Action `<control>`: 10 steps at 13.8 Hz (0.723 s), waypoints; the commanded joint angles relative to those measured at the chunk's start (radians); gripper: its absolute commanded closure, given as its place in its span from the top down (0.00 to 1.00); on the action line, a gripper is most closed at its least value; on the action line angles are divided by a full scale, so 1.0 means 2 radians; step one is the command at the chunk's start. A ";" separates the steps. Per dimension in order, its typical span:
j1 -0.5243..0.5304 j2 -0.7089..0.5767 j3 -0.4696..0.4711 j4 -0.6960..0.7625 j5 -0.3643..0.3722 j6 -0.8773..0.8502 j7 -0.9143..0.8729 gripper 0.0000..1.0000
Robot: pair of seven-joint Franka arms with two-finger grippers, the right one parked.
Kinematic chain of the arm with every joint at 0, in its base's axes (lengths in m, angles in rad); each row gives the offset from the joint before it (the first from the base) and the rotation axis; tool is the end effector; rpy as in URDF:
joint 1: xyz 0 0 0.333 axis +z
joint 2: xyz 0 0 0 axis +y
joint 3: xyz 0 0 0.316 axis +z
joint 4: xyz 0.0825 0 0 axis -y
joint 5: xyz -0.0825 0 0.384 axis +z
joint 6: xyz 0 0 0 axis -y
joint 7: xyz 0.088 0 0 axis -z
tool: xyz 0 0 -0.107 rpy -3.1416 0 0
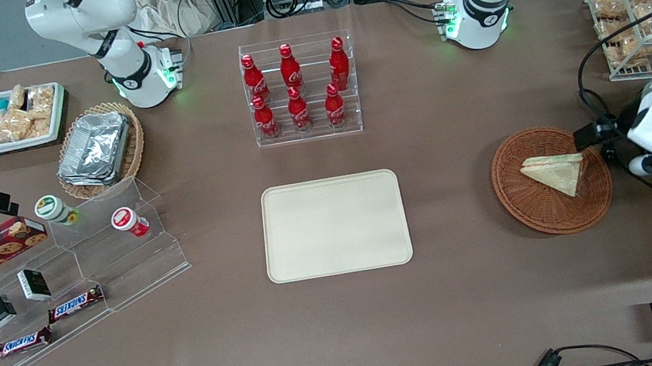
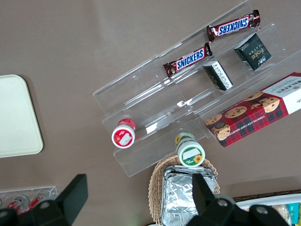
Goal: Place sandwich from basket to tray
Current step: 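Move the left gripper down over the wrapped sandwich in the wicker basket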
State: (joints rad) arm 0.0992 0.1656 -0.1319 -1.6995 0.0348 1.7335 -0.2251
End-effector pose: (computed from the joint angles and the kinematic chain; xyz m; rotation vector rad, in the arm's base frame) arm 0.5978 -0.0121 0.4818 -3.0933 -0.2868 0.1982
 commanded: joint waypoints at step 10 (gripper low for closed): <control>0.009 0.017 0.040 -0.244 0.062 0.310 -0.291 1.00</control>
State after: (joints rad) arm 0.1170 0.1881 -0.0481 -2.1461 0.1336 2.2804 -0.7105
